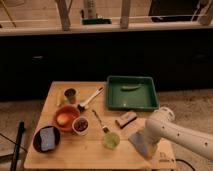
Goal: Wipe tray with towel
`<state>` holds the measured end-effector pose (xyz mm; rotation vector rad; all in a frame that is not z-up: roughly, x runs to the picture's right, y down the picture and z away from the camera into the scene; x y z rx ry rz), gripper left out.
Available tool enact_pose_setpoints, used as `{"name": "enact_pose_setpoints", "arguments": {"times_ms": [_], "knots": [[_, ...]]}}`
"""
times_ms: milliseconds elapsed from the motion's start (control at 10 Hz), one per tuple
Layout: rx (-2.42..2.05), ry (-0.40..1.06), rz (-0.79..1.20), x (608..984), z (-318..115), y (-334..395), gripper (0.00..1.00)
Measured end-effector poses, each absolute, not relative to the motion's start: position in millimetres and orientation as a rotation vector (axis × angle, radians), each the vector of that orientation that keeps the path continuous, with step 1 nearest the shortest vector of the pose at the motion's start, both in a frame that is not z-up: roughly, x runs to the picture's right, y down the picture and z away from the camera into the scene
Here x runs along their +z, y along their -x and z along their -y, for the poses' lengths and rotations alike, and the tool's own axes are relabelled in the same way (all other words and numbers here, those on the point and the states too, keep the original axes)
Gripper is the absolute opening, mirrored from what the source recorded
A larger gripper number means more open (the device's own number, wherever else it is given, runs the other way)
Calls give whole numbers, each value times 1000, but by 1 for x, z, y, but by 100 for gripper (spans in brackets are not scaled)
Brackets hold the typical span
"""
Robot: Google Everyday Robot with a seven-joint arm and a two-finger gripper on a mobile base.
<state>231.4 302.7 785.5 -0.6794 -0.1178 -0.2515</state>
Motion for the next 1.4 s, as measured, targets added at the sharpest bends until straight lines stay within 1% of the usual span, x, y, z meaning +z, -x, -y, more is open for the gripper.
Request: {"name": "enact_pose_setpoints", "arguments": {"times_ms": [200,300,400,500,600,700,800,1000,1400], "knots": [[-264,692,121,787,-304,-231,52],[-268,690,124,790,-303,-229,39],[-269,689,125,788,-302,-229,29],[-269,686,127,787,-300,-228,21],[-271,684,131,786,-297,-226,9],[-272,692,129,785,-300,-228,2],[-268,692,127,784,-301,-229,0],[-271,689,127,783,-297,-229,0],[-282,648,126,753,-263,-237,0]]}}
